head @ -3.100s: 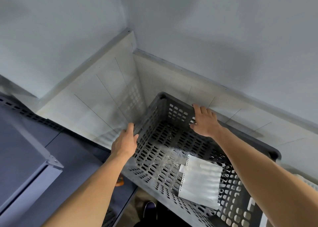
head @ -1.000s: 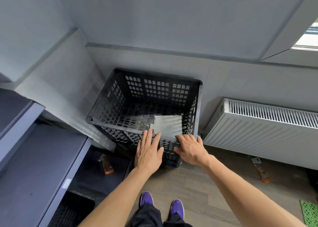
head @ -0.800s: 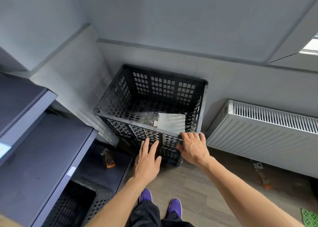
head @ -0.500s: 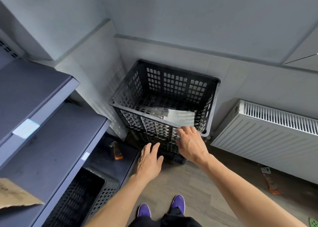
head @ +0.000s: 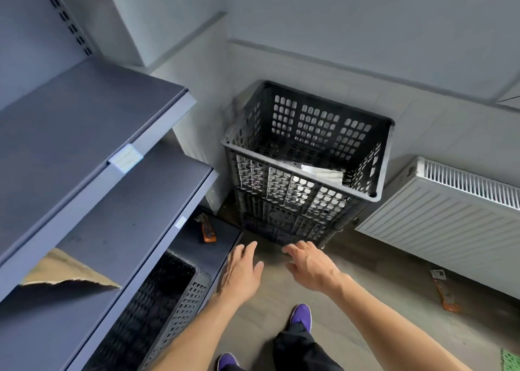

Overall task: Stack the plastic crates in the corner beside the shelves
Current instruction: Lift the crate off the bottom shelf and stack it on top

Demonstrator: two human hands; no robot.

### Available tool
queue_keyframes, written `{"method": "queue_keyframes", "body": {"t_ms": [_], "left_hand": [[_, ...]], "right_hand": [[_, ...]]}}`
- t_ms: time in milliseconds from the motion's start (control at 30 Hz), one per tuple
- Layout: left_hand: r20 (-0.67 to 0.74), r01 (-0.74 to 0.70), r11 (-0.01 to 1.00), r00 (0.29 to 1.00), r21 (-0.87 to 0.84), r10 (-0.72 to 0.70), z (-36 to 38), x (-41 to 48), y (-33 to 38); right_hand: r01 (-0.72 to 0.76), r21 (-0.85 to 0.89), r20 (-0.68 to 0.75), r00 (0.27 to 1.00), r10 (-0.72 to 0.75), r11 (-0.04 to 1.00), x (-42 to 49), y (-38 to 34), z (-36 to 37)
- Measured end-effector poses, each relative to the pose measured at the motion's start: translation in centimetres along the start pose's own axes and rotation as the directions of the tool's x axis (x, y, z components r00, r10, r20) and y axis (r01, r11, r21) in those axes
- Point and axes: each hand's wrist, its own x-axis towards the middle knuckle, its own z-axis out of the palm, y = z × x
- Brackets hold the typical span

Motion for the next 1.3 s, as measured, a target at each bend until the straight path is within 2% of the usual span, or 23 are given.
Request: {"method": "queue_keyframes", "body": {"t_ms": [233,400,533,800,967,1300], "left_hand": [[0.010,0.019,0.996,1.000,-0.083,-0.018,-0.1,-4.8,-7.4],[0.013,0.048,0.992,0.999,-0.113,-0.047,-0.2,-7.6,-11.5],[-0.034,0.138,0.978,0.989,-0.154,-0.145,0.0,-9.4,-14.1],[-0.057,0.313,0.926,0.942,-0.212,-0.332,2.9,-11.5,-16.0],[-0.093,0.327,0.909,0.928,-0.258,-0.360,5.2,-11.3,-14.7],[-0.160,0.517,0.793,0.796,-0.322,-0.583,8.4,-12.1,-16.6]], "right_hand": [[-0.005,-0.021,0.037,0.999,0.006,1.000,-2.0,-7.5,5.0],[0.045,-0.016,0.079,0.996,-0.044,0.999,-2.7,-11.9,7.4],[0.121,-0.047,0.124,0.986,-0.115,0.991,-2.2,-14.3,8.6],[0.251,-0.085,0.182,0.955,-0.233,0.964,-0.5,-15.4,9.8],[0.336,-0.086,0.210,0.926,-0.313,0.938,0.6,-14.2,10.9],[0.508,-0.088,0.306,0.832,-0.462,0.857,3.8,-14.6,15.1]]}}
